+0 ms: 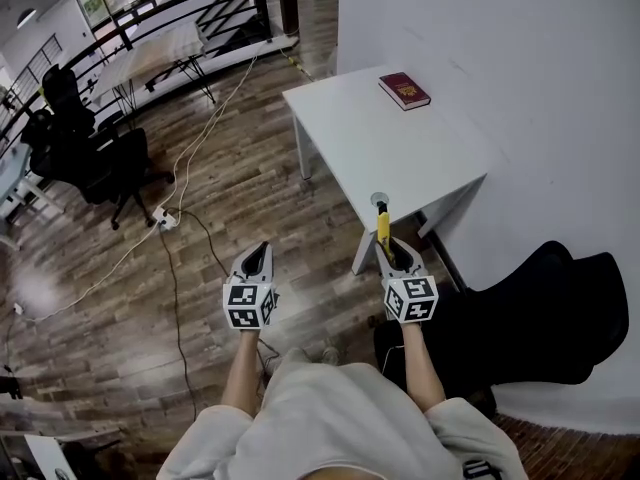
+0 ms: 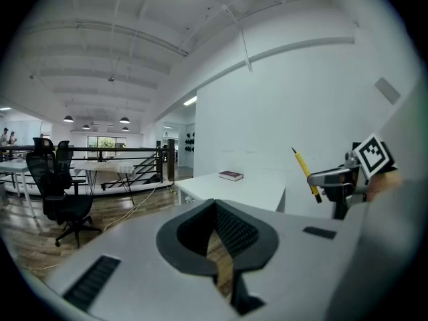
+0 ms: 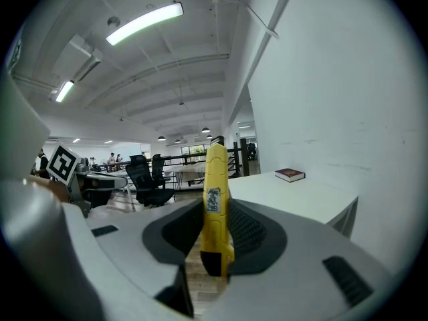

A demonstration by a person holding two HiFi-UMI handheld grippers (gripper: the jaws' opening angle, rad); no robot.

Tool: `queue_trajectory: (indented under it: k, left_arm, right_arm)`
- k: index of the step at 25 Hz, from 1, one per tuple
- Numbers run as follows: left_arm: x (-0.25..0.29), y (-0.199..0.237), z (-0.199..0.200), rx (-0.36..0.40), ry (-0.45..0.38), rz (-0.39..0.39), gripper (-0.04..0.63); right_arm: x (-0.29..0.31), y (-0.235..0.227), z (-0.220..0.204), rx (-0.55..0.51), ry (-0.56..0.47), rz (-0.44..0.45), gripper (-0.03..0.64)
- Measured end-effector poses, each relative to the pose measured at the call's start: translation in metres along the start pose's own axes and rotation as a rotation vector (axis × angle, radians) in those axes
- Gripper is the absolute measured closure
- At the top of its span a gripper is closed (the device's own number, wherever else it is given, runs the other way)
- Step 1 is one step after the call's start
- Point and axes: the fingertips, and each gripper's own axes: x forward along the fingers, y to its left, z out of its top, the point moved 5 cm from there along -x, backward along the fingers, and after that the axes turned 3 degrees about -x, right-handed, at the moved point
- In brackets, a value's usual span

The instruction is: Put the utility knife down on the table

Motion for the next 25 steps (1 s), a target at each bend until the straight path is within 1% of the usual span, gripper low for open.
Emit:
queue_trajectory:
  k: [6, 13, 19, 25]
  left_arm:
    - [0.02, 0.006, -0.002, -0.002, 0.006, 0.014, 0.589]
    - [0.06, 0.017, 0.007, 0.002, 0.01, -0.002, 0.589]
    - [0.114, 0.044, 0.013, -0.003, 0.012, -0.02, 0.589]
    - [0.182, 0.08, 0.039, -0.012, 0.017, -0.051, 0.589]
  right_arm:
    - [0.021, -0.011, -0.004, 0.008, 0.003, 0.013, 0.506]
    - [0.057, -0.027, 0.004, 0.005, 0.008, 0.012, 0.506]
    - [0.107, -0.042, 0.009, 0.003, 0.02, -0.001, 0.506]
    - [0.174, -0.058, 0.034, -0.001, 0.037, -0.015, 0.506]
